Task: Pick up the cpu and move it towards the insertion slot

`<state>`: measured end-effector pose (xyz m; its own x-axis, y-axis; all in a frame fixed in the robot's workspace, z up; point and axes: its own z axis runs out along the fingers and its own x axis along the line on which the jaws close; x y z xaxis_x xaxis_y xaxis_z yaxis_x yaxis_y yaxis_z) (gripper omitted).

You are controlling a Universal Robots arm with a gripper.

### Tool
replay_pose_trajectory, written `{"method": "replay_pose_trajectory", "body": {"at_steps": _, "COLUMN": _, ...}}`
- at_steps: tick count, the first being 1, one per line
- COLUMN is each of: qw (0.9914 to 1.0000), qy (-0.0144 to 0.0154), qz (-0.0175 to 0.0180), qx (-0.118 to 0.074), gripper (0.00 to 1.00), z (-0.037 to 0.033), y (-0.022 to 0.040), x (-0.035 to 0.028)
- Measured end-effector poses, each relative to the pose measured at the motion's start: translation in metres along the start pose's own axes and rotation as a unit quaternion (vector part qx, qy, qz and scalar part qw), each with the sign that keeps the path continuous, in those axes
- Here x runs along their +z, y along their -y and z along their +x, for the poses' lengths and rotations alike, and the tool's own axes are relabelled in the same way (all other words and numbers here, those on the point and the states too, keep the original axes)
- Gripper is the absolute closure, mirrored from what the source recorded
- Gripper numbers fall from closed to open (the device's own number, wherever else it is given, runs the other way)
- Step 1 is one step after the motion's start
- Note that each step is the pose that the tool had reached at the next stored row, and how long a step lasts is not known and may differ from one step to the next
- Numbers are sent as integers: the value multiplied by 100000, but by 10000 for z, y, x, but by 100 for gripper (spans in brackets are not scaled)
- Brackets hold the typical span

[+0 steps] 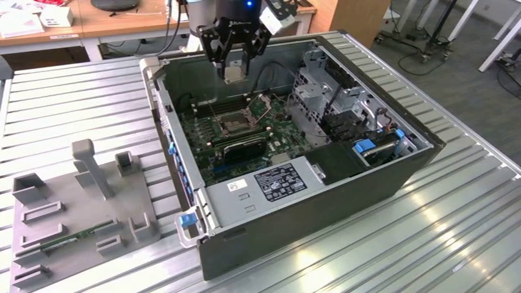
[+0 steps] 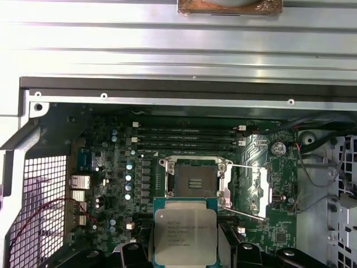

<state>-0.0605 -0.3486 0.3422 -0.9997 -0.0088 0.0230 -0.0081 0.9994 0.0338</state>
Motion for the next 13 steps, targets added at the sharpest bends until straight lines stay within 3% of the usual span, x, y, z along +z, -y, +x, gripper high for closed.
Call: {"method": "replay_pose_trajectory", "body": {"at_steps": 13, "qw": 100000, "qy": 0, "qz": 2, "qx": 6, "gripper": 46, "z": -1, "y": -24, "x": 18}}
